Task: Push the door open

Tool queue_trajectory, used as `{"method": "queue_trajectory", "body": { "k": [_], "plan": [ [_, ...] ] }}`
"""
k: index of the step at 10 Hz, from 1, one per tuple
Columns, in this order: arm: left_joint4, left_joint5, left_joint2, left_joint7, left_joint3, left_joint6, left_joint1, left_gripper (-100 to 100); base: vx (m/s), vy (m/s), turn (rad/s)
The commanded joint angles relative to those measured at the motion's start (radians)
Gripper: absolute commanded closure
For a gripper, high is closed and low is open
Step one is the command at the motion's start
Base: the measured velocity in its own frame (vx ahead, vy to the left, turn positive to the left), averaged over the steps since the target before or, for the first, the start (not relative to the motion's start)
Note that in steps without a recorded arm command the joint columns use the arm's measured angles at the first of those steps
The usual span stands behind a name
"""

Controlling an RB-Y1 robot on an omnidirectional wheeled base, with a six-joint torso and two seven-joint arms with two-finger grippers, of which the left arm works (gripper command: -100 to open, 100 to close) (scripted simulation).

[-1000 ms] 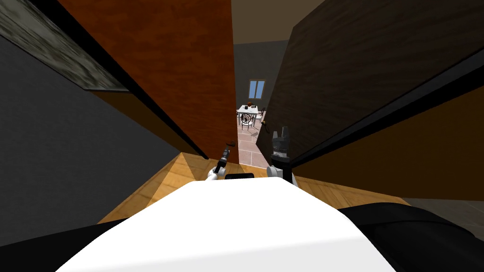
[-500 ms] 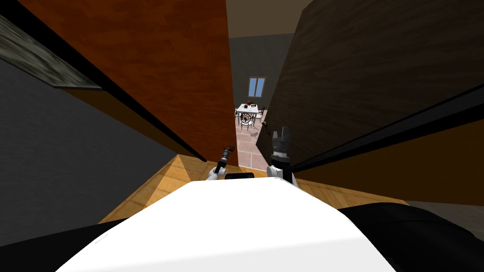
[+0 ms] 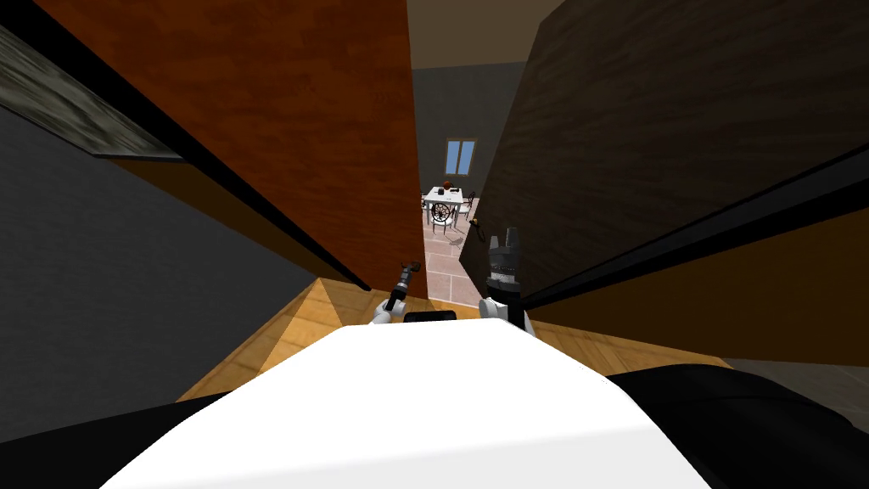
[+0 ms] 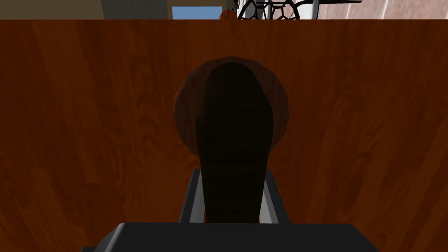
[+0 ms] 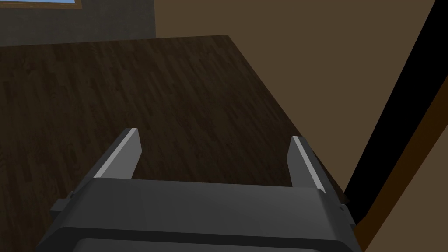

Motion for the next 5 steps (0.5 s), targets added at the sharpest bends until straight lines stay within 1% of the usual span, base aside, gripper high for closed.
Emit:
{"method": "queue_trajectory", "body": {
  "k": [1,2,4,5],
  "plan": [
    [0.002,0.007,0.01,-0.006,0.015,0.0,-0.001,100,0.114,-0.04,0.022],
    [0.003,0.008,0.011,-0.007,0.019,0.0,-0.001,100,0.163,-0.101,0.042],
    [0.006,0.017,0.02,-0.014,0.039,-0.001,-0.001,100,0.15,-0.087,0.053],
    [0.006,0.017,0.02,-0.014,0.039,-0.001,-0.001,100,0.136,-0.063,0.025]
  ]
}}
